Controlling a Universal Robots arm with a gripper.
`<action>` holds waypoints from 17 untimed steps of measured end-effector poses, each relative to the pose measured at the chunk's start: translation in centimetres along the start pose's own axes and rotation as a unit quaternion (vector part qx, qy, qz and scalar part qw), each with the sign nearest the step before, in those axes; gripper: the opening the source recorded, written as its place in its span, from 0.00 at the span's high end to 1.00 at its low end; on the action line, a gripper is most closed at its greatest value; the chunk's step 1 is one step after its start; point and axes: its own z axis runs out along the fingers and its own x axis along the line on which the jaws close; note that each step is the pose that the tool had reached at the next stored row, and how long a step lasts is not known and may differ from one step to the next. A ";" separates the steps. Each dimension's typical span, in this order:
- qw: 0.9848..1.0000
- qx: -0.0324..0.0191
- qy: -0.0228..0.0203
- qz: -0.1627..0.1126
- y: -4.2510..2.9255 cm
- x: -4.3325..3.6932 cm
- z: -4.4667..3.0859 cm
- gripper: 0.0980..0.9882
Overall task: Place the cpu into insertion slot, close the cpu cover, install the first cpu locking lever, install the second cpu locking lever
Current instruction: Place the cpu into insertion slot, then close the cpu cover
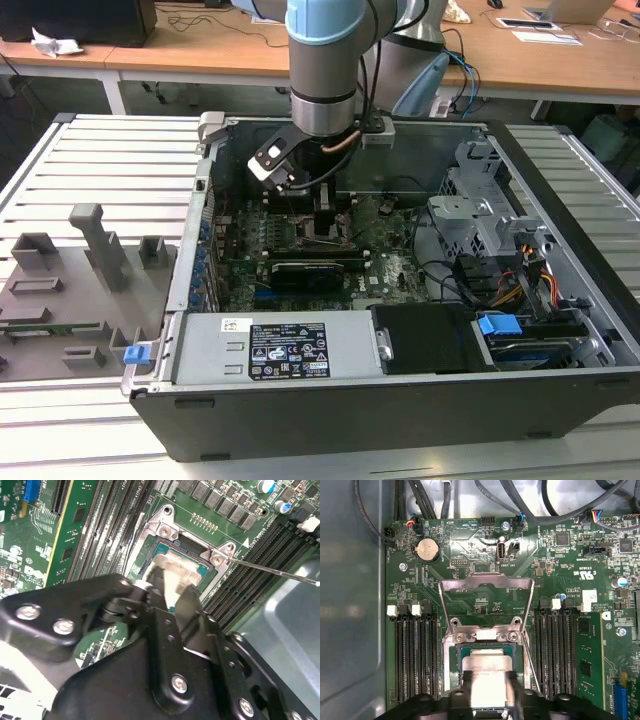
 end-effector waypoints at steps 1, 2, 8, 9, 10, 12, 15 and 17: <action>1.000 0.000 0.000 0.000 0.01 0.00 -0.05 0.73; 1.000 0.000 0.000 0.000 0.01 0.00 -0.10 0.79; 1.000 0.001 0.000 0.000 0.03 0.01 -0.45 0.94; 1.000 0.001 0.000 0.000 0.04 0.01 -0.53 0.94; 1.000 0.001 0.000 0.000 0.04 0.01 -0.58 0.94; 1.000 0.001 0.000 0.000 0.05 0.01 -0.64 0.94; 1.000 0.001 0.000 0.000 0.05 0.01 -0.78 0.94; 1.000 0.001 0.000 0.000 0.07 0.02 -0.96 0.94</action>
